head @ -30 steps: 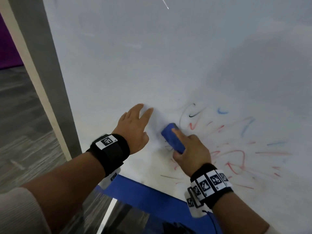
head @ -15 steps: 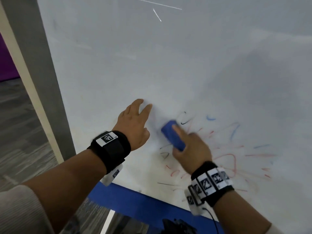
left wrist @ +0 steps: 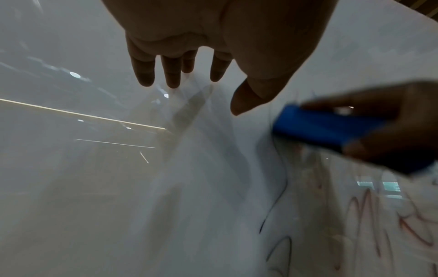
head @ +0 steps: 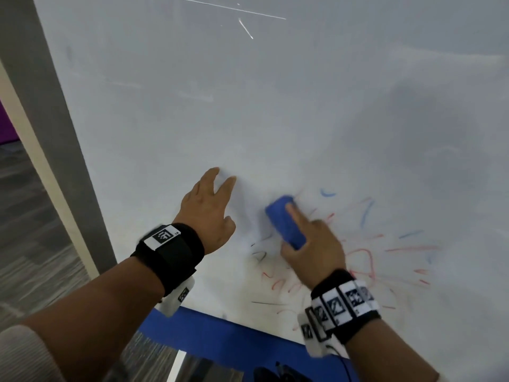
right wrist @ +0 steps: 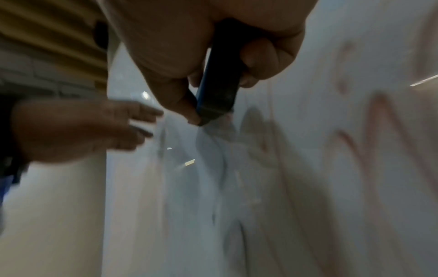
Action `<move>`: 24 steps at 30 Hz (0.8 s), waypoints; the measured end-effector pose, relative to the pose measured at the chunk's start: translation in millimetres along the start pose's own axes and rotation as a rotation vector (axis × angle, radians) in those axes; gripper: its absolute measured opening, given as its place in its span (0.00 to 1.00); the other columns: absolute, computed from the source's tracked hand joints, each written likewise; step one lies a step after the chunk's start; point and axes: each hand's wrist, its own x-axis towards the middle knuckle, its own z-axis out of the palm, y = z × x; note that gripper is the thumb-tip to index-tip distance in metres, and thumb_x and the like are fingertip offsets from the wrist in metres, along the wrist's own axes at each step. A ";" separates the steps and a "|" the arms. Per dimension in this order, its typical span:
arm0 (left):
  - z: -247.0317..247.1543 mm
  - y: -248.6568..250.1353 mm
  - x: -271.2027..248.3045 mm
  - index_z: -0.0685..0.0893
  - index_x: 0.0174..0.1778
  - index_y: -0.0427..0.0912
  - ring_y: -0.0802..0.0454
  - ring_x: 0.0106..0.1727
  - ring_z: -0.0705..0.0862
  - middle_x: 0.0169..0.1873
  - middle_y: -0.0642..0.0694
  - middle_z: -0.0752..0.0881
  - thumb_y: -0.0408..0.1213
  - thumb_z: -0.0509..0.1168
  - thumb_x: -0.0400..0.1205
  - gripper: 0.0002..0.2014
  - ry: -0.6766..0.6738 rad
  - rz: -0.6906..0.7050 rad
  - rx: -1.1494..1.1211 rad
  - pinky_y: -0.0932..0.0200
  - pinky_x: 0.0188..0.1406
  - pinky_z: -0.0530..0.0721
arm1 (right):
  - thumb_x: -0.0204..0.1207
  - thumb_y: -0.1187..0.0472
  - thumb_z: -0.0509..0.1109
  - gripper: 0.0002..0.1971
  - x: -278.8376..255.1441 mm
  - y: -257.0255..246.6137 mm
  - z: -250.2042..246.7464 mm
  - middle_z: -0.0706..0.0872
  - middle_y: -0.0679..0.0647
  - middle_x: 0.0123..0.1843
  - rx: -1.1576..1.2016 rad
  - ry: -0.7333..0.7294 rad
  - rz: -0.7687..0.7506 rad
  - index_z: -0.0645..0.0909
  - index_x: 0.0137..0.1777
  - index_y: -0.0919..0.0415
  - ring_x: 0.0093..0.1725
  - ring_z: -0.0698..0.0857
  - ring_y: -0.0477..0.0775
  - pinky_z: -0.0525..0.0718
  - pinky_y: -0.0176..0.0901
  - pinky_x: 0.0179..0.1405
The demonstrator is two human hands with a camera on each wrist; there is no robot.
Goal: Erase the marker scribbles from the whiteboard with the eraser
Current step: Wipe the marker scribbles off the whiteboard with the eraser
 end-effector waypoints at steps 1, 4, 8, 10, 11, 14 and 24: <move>-0.3 1.9 0.6 0.56 0.89 0.46 0.34 0.85 0.59 0.87 0.35 0.49 0.44 0.66 0.79 0.42 0.007 -0.005 -0.009 0.40 0.79 0.67 | 0.73 0.47 0.70 0.40 11.0 -3.0 -17.2 0.75 0.48 0.45 0.049 0.128 -0.014 0.53 0.82 0.29 0.40 0.76 0.47 0.74 0.42 0.44; -2.8 10.3 4.6 0.57 0.88 0.46 0.35 0.85 0.59 0.87 0.35 0.48 0.43 0.67 0.79 0.42 0.049 -0.003 -0.032 0.39 0.79 0.69 | 0.72 0.49 0.73 0.40 31.6 -6.4 -46.9 0.75 0.47 0.44 0.231 0.434 -0.012 0.58 0.82 0.33 0.39 0.71 0.42 0.66 0.36 0.42; -1.8 15.9 8.0 0.56 0.88 0.47 0.37 0.84 0.60 0.87 0.38 0.48 0.43 0.67 0.79 0.42 0.064 -0.036 -0.066 0.42 0.77 0.72 | 0.74 0.48 0.72 0.43 9.2 -8.5 -1.2 0.76 0.49 0.48 0.217 0.259 0.004 0.51 0.83 0.31 0.43 0.76 0.49 0.73 0.40 0.45; 0.3 17.0 6.9 0.56 0.89 0.47 0.38 0.85 0.59 0.88 0.40 0.45 0.44 0.67 0.79 0.42 0.064 -0.050 -0.070 0.41 0.78 0.71 | 0.77 0.45 0.68 0.43 -12.5 -0.6 33.2 0.76 0.49 0.53 0.084 -0.084 -0.028 0.41 0.82 0.27 0.45 0.80 0.50 0.81 0.43 0.50; 1.6 17.6 5.6 0.54 0.89 0.48 0.39 0.86 0.57 0.88 0.41 0.43 0.44 0.67 0.79 0.42 0.054 -0.053 -0.064 0.41 0.79 0.71 | 0.78 0.45 0.67 0.42 -20.3 5.1 43.8 0.76 0.48 0.54 0.032 -0.184 -0.048 0.39 0.80 0.26 0.46 0.80 0.50 0.82 0.42 0.52; 4.6 18.9 2.3 0.52 0.89 0.49 0.42 0.88 0.54 0.88 0.46 0.37 0.43 0.66 0.81 0.42 0.022 -0.075 -0.062 0.44 0.80 0.68 | 0.77 0.46 0.68 0.39 -10.7 5.4 32.3 0.74 0.47 0.50 0.034 -0.135 -0.064 0.48 0.82 0.27 0.47 0.81 0.51 0.80 0.41 0.49; 9.6 30.5 1.4 0.56 0.89 0.50 0.42 0.87 0.56 0.89 0.49 0.37 0.46 0.62 0.76 0.42 0.064 -0.142 -0.129 0.42 0.78 0.72 | 0.81 0.43 0.65 0.42 -1.2 15.2 37.8 0.74 0.48 0.49 0.182 -0.105 -0.171 0.32 0.74 0.21 0.42 0.75 0.46 0.76 0.39 0.48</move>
